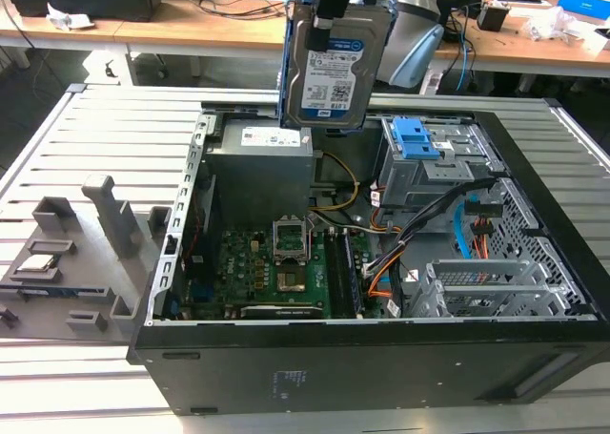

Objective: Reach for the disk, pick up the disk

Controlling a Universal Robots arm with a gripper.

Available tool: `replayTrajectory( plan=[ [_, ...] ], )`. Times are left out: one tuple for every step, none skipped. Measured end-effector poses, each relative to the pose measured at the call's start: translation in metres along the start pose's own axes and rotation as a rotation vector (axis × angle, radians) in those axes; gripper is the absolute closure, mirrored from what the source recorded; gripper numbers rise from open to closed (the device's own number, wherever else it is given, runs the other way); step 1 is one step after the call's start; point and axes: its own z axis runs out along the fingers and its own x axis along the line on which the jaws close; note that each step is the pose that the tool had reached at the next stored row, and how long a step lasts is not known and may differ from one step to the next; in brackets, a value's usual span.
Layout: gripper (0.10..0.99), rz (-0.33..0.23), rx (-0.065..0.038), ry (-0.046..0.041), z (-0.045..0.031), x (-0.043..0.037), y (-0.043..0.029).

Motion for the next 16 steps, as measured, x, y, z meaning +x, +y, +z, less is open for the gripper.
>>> replayTrajectory(
  plan=[
    [0.722, 0.0, 0.0, 0.0002, -0.0009, 0.0006, -0.0097],
    [0.722, 0.0, 0.0, 0.0003, -0.0016, 0.001, -0.0179],
    [0.722, 0.0, 0.0, 0.0003, -0.0019, 0.0012, -0.0228],
    [0.722, 0.0, 0.0, 0.0003, -0.0023, 0.0015, -0.0274],
    [0.722, 0.0, 0.0, 0.0006, -0.003, 0.0018, -0.0345],
    [0.722, 0.0, 0.0, 0.0008, -0.0036, 0.0021, -0.0404],
    [0.722, 0.0, 0.0, 0.0009, -0.0042, 0.0025, -0.0466],
    [0.722, 0.0, 0.0, 0.0008, -0.0046, 0.0027, -0.0514],
    [0.722, 0.0, 0.0, 0.0008, -0.0052, 0.003, -0.0572],
    [0.722, 0.0, 0.0, 0.0009, -0.0053, 0.0031, -0.0584],
    [0.722, 0.0, 0.0, 0.0007, -0.0053, 0.0031, -0.0585],
    [0.722, 0.0, 0.0, 0.0008, -0.0054, 0.0031, -0.0586],
    [0.722, 0.0, 0.0, 0.0008, -0.0054, 0.0035, -0.0586],
    [0.722, 0.0, 0.0, 0.0009, -0.0055, 0.0043, -0.0586],
    [0.722, 0.0, 0.0, 0.001, -0.0055, 0.0058, -0.0585],
    [0.722, 0.0, 0.0, 0.001, -0.0054, 0.0107, -0.0582]
  ],
)
